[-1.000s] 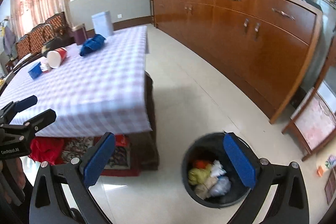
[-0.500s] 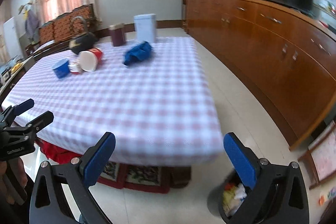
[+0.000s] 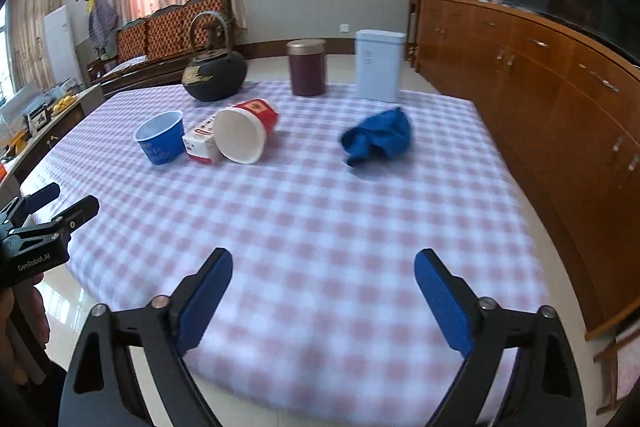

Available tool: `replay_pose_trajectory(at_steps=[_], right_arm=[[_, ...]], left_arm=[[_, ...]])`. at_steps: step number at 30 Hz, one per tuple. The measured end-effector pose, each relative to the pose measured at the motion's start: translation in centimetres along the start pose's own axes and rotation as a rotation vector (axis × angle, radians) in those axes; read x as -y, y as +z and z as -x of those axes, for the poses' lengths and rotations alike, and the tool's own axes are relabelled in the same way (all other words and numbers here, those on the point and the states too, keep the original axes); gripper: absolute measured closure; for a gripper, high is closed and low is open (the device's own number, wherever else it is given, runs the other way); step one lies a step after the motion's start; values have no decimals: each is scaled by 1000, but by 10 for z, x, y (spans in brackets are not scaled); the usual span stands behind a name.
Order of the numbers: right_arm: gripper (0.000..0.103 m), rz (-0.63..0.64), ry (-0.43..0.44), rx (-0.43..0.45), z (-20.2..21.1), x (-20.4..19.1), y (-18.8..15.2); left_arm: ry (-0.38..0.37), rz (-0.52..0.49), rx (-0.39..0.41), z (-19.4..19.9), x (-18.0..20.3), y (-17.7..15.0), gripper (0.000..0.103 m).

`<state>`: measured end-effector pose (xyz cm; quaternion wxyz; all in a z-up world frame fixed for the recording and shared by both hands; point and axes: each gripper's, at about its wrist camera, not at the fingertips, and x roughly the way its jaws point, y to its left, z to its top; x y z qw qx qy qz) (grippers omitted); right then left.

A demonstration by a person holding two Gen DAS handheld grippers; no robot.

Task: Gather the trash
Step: 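Grasp the blue paper bowl rim with the left gripper while the right grasps the red paper cup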

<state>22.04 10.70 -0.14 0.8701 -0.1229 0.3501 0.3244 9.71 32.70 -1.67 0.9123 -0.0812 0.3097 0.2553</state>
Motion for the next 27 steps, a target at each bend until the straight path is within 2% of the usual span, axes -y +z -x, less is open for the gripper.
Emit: replay_pose_trajectory(at_steps=[2, 6, 8, 12, 16, 18, 20, 22, 27], right_arm=[[20, 12, 11, -15, -21, -11, 13], [28, 27, 33, -43, -61, -27, 37], [36, 32, 45, -53, -75, -33, 47], [41, 42, 60, -69, -103, -45, 64], [51, 51, 71, -82, -125, -51, 76], [51, 52, 75, -85, -135, -54, 81], [53, 51, 77, -86, -141, -55, 84], [56, 38, 83, -85, -146, -55, 88], [63, 44, 83, -96, -157, -56, 95]], left_arm=[[13, 15, -3, -15, -12, 6, 1], [21, 18, -23, -44, -21, 17, 1], [26, 17, -38, -62, -23, 22, 2], [24, 16, -51, -81, -22, 30, 4], [27, 17, -59, -96, -23, 40, 8], [-3, 23, -124, -107, -22, 43, 14], [-21, 34, -145, -109, -24, 44, 14], [2, 33, -110, -105, -25, 47, 14], [-4, 21, -149, -121, -21, 55, 14]])
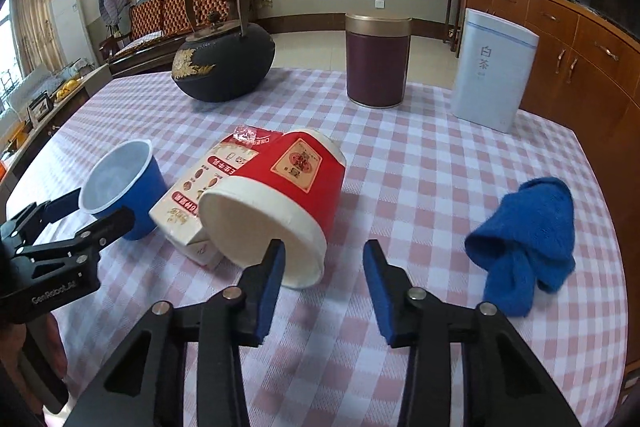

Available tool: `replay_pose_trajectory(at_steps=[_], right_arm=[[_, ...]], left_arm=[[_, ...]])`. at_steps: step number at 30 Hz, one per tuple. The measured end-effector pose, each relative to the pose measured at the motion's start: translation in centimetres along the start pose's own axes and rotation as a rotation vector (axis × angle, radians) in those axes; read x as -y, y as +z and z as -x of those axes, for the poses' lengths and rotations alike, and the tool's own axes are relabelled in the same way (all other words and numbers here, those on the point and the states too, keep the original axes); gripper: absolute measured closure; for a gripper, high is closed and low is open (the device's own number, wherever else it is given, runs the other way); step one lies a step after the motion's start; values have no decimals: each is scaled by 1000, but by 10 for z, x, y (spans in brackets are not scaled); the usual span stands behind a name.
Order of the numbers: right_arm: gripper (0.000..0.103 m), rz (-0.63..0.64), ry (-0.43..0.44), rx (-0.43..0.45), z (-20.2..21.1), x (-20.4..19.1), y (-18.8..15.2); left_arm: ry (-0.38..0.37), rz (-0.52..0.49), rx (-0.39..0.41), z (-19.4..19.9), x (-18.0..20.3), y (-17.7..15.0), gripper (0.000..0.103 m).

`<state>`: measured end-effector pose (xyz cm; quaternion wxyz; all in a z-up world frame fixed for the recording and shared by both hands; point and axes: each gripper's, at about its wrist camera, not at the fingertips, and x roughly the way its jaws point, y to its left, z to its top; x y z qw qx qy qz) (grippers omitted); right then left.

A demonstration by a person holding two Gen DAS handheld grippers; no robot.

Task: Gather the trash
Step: 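Grasp the blue paper bowl rim with the left gripper while the right grasps the red paper cup, then carry the blue bowl and red cup with both grippers over the black bucket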

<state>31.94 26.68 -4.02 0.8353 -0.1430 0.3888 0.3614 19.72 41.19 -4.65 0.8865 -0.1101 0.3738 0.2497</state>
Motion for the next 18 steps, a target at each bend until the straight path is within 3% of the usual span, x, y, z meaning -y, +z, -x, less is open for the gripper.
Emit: replay_pose_trajectory(at_steps=[6, 8, 12, 18], right_arm=[[74, -11, 13, -2, -8, 5, 7], [96, -10, 15, 6, -7, 6, 8], [100, -10, 29, 15, -2, 7, 6], [100, -8, 21, 46, 19, 9, 1]], left_arm=[[3, -19, -28, -16, 6, 14, 14], [-10, -23, -42, -20, 8, 17, 27], [-52, -27, -23, -16, 8, 19, 28], [-59, -69, 31, 12, 12, 13, 28]])
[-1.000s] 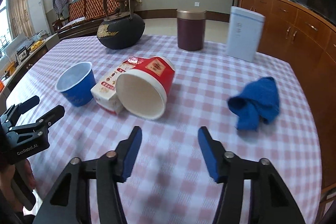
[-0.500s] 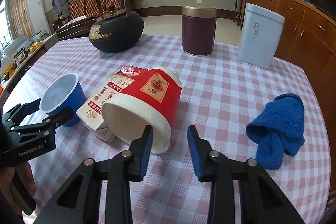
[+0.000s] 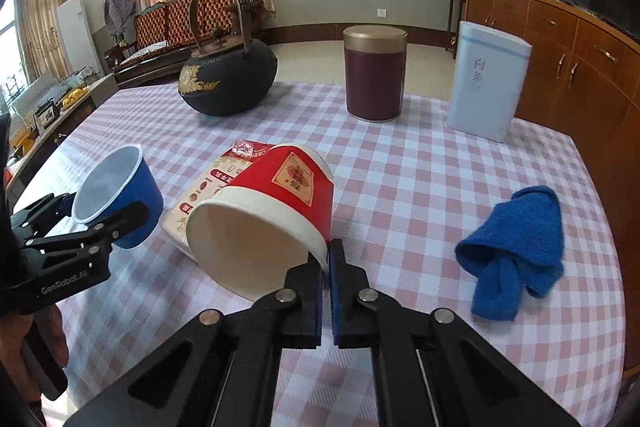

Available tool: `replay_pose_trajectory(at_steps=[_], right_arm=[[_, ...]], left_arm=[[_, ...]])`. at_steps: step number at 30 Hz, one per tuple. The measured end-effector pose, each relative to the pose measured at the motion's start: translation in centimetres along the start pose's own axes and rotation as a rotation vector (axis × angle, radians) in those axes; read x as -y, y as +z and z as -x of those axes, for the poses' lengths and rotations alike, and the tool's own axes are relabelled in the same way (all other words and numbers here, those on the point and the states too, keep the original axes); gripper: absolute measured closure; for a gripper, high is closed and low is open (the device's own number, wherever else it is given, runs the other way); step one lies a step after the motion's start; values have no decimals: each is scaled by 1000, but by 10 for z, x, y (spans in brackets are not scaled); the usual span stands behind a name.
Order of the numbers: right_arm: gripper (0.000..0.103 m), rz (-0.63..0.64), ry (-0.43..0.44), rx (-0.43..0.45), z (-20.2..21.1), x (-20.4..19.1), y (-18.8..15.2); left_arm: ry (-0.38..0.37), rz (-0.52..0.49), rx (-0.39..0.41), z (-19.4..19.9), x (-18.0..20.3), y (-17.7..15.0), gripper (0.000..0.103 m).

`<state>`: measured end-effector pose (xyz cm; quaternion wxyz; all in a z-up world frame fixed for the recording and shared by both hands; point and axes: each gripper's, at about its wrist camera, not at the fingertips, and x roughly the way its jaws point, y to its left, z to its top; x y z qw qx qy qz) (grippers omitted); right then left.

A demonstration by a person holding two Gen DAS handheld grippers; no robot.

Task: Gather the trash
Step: 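Carry the blue bowl and red cup with both grippers over the black bucket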

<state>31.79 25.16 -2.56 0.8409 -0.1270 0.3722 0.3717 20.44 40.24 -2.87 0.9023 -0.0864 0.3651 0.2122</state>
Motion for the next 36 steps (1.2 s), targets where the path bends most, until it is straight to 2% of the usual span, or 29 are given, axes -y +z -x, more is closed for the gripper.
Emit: replay_pose_trajectory(at_steps=[7, 15, 26, 36], right_arm=[[100, -27, -30, 31, 37, 13, -16], [100, -46, -87, 66, 94, 32, -42], [100, -92, -193, 124, 176, 63, -88], [100, -168, -267, 143, 226, 98, -127]], left_arm=[[-24, -33, 48, 37, 15, -8, 28], [-78, -102, 81, 74, 57, -20, 28], [-157, -157, 91, 104, 112, -41, 28], [-236, -222, 94, 129, 173, -61, 28]])
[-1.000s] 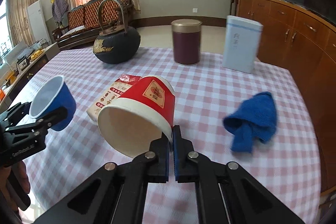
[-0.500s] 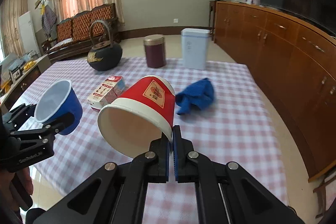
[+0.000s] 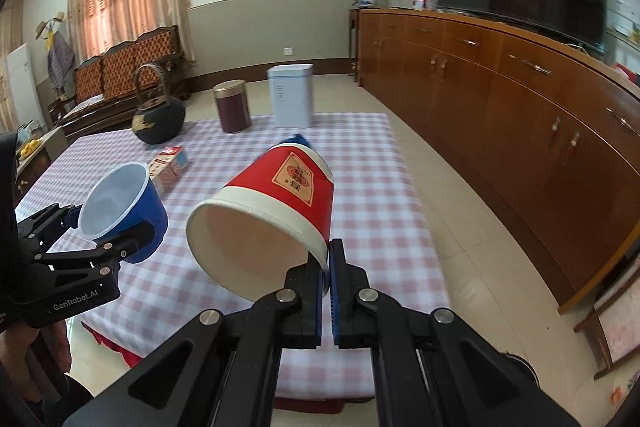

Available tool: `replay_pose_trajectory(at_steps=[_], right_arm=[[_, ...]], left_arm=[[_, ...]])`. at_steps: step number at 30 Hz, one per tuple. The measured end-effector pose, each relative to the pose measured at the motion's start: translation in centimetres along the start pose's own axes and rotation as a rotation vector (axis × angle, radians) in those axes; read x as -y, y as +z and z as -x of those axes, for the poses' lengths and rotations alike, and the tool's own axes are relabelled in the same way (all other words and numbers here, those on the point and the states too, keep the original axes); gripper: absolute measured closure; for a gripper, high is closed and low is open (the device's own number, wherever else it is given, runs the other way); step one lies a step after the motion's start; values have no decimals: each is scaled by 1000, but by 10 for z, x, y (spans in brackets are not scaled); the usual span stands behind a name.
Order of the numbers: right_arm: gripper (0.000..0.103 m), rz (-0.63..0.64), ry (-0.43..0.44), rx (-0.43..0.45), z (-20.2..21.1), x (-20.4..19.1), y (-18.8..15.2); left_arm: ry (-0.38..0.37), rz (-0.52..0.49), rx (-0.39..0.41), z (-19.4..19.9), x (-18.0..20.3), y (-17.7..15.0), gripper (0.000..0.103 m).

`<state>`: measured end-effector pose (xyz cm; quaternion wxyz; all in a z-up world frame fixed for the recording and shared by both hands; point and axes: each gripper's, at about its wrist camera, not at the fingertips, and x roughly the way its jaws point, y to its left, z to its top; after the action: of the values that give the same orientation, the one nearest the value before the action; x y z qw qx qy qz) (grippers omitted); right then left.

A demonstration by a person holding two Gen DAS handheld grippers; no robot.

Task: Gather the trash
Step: 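Carry the blue bowl and red cup with both grippers over the black bucket, then open both grippers to drop the bowl and cup into the bucket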

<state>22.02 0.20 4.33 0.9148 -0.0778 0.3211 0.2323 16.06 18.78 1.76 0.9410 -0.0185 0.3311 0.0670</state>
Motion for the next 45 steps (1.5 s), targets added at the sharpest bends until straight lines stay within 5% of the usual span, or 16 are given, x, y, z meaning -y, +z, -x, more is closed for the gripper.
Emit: replay_pose_trajectory(at_steps=[24, 45], right_arm=[[100, -192, -203, -35, 79, 131, -88], [100, -368, -342, -153, 108, 241, -184]], left_arm=[[-212, -181, -17, 1, 154, -16, 28], [-408, -337, -108, -16, 283, -60, 28]])
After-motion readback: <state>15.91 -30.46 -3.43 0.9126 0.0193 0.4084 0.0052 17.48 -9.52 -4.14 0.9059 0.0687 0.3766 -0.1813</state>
